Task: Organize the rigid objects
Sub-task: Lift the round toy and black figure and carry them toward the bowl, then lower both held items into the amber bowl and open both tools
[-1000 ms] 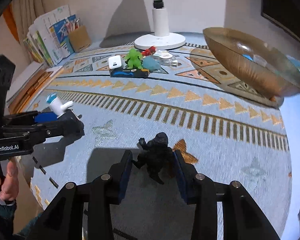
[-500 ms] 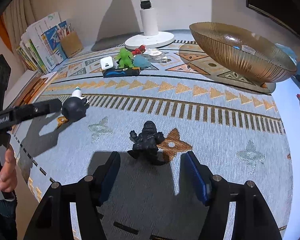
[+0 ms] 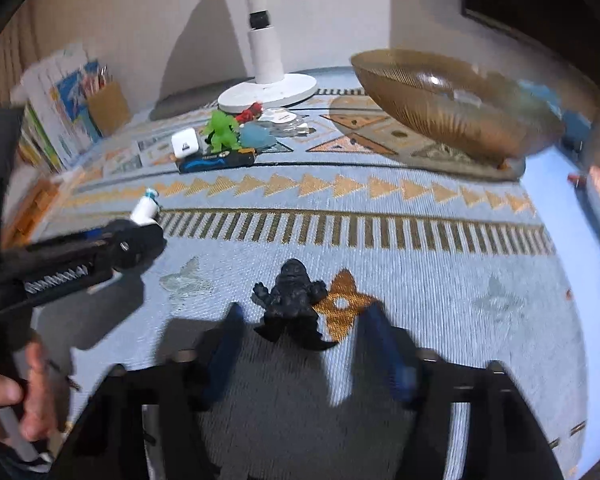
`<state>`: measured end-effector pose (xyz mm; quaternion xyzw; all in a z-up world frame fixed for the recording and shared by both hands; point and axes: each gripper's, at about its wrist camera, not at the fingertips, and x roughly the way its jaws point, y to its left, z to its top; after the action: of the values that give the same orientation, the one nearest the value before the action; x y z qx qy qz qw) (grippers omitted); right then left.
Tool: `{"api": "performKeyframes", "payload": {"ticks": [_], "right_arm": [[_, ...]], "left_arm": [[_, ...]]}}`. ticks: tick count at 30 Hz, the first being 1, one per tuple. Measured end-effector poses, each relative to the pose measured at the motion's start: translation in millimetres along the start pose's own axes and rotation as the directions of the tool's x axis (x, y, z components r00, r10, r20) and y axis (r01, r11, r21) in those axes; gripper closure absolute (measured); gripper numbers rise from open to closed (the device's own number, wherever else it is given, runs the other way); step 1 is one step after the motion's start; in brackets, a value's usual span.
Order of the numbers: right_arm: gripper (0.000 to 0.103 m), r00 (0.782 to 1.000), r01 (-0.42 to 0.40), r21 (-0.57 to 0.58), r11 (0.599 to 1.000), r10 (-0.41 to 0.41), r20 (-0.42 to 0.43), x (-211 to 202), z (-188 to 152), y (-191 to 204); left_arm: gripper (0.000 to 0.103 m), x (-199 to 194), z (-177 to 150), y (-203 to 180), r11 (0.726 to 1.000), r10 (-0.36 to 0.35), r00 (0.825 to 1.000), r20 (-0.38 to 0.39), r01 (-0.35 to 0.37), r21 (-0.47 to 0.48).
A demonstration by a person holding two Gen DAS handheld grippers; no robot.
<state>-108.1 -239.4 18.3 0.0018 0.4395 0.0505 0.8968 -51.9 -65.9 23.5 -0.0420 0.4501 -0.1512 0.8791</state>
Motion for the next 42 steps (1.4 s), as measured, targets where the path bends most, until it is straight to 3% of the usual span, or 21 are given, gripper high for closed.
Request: {"api": "performKeyframes", "payload": {"ticks": [4,8,12,15,22,25,28,34,41,42], "right_arm": [[0.067,0.998,-0.056,-0.017,0.998,0.056,0.007,-3,2,4],[0.067,1.0,-0.01,-0.037,0.999,0.011,0.026,-18,13,0],[0.067,0.995,0.001,-0.007,1.0,0.0,0.099,-47,35,-21],[0.067,0.983,0.032,0.024,0.999,-0.036,0.178,-77,59,-46],[0.067,0.912,0.14,0.185,0.973,-0.199,0.359,-142,125,-124],[0.067,0.885,0.164,0.256,0.953,-0.257,0.388,-147,143,-150],[0.067,0.888,0.189,0.292,0.938,-0.29,0.357,-126,153,-172],[0.067,0.944,0.187,0.336,0.923,-0.263,0.199,-60,153,-210],[0.067,0.958,0.26,0.314,0.913,-0.285,0.033,-6,151,-228],[0.066,0.961,0.256,0.311,0.915,-0.275,0.016,-2,152,-230]], "left_arm": [[0.05,-20,2,-13,0.999,-0.042,0.997,0.06,0.04,0.034],[0.05,-43,17,-31,0.996,-0.071,0.99,0.119,0.063,0.068],[0.05,-66,44,-53,0.991,-0.109,0.977,0.183,0.091,0.103],[0.05,-85,73,-77,0.982,-0.152,0.958,0.245,0.119,0.145],[0.05,-95,142,-140,0.957,-0.249,0.915,0.317,0.182,0.226],[0.05,-76,160,-160,0.949,-0.275,0.915,0.294,0.209,0.238],[0.05,-32,172,-176,0.945,-0.284,0.93,0.233,0.231,0.23],[0.05,48,168,-184,0.947,-0.276,0.958,0.075,0.258,0.189],[0.05,93,153,-189,0.943,-0.284,0.958,-0.038,0.287,0.168],[0.045,93,154,-188,0.939,-0.301,0.953,-0.034,0.302,0.165]]}}
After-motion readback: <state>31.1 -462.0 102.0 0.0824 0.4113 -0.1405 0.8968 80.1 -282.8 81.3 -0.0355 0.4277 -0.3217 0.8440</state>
